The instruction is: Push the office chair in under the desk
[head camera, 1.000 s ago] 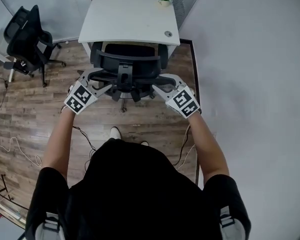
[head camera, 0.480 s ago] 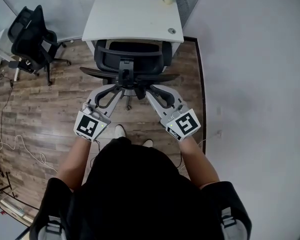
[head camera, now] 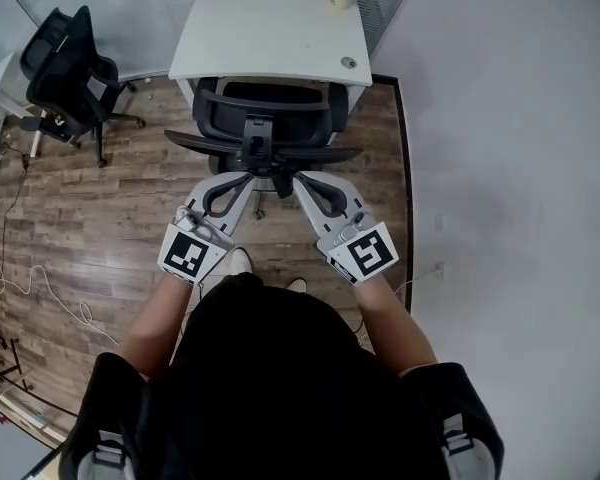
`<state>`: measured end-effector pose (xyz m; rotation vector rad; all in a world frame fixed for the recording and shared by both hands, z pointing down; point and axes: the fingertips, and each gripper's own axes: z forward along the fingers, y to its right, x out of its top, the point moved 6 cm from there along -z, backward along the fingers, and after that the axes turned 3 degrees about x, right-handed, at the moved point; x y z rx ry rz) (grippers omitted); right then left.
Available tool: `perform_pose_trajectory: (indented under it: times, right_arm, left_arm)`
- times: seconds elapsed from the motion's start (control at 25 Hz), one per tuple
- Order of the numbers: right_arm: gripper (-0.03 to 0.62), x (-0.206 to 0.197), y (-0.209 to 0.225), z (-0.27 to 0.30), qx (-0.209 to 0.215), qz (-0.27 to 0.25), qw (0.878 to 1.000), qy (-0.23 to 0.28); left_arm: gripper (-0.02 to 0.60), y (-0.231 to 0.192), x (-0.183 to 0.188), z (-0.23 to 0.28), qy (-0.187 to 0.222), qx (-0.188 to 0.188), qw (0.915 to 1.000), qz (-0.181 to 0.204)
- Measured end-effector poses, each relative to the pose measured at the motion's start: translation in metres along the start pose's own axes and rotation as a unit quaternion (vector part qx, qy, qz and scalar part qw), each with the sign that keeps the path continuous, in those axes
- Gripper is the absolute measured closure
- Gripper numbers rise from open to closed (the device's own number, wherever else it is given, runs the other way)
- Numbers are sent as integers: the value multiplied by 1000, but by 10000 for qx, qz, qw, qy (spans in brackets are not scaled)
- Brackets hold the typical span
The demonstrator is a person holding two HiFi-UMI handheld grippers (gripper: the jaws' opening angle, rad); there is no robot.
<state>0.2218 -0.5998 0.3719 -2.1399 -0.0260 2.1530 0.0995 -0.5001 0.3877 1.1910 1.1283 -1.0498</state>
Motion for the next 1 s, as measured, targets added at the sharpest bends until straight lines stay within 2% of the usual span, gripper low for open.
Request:
perform_pose_trajectory:
  times: [0.32,1.0]
  right_arm:
    - [592,13,0,6,34,26,9999,123]
    - [592,11,-1,9,22,20,10000,40]
  left_arm:
    - [588,-6,7,-1,135,106,9995,-284]
    - [588,-7,9,0,176,4,9993,-336]
